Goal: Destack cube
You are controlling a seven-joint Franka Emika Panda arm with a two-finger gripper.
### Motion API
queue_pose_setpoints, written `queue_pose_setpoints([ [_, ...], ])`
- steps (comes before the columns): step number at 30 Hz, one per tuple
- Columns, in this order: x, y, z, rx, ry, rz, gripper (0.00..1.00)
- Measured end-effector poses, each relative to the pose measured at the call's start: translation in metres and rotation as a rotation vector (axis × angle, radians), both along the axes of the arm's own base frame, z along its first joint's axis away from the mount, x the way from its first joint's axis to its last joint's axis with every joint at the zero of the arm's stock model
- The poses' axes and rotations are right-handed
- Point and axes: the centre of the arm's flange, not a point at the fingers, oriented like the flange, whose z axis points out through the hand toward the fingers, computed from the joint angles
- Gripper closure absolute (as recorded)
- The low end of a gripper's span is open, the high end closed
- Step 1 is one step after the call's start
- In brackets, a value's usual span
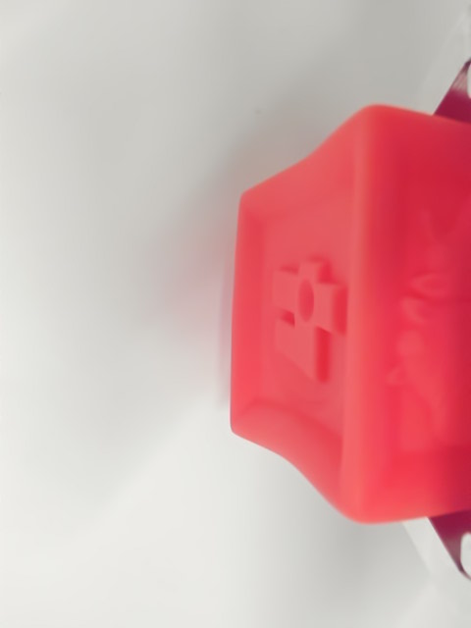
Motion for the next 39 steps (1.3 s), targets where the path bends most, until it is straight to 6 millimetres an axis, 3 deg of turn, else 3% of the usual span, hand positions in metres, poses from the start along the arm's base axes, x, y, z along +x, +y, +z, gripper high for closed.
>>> queue_pose_setpoints([
  [17,0.0,0.0,-0.013,-0.001,0.0,0.0,1.0],
  [18,0.0,0.0,-0.013,-0.001,0.0,0.0,0.0],
  [39,0.0,0.0,-0.013,0.0,-0.001,0.001,0.0],
])
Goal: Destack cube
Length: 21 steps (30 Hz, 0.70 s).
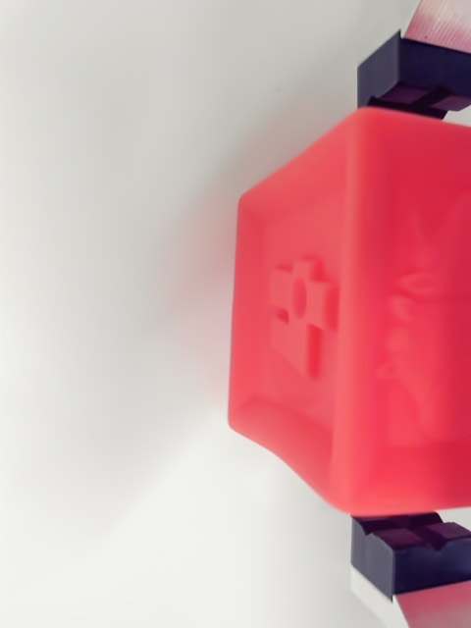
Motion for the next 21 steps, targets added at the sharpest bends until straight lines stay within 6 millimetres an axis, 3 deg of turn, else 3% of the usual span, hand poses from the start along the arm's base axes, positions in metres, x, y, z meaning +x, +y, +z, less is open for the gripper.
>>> queue_pose_setpoints([
  [21,0.0006,0.0,0.0065,0.0,-0.002,0.0,0.0],
])
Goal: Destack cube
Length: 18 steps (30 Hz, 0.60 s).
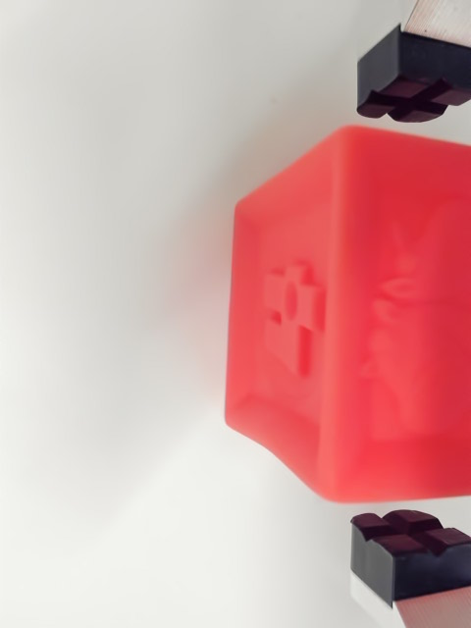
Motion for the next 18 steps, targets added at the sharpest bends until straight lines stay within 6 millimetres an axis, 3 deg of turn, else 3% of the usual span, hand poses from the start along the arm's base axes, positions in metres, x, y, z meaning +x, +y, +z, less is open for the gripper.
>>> queue_pose_setpoints([
  [18,0.001,0.001,0.047,0.0,-0.004,0.0,0.0],
])
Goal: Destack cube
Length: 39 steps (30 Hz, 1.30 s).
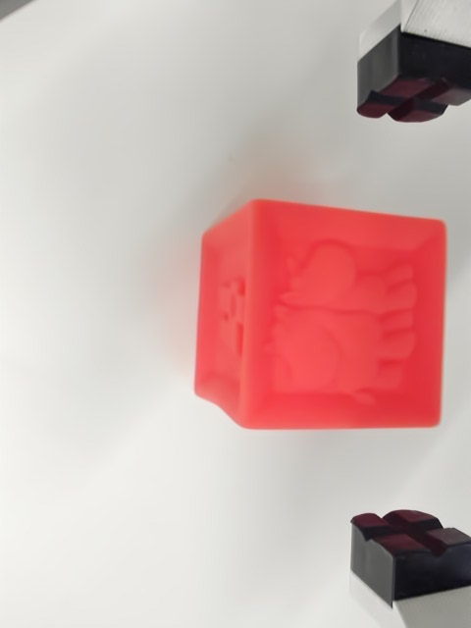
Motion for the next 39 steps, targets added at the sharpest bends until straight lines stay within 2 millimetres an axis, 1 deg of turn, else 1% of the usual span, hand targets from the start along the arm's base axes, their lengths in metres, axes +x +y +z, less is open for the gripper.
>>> queue_pose_setpoints([
  [7,0.0,0.0,0.022,0.0,0.0,-0.001,0.0],
  [20,0.0,-0.001,0.075,0.0,-0.003,-0.003,0.0],
  [27,-0.001,-0.001,0.108,0.0,-0.003,-0.001,0.0],
  [39,-0.001,-0.001,0.156,0.0,-0.003,-0.001,0.0],
])
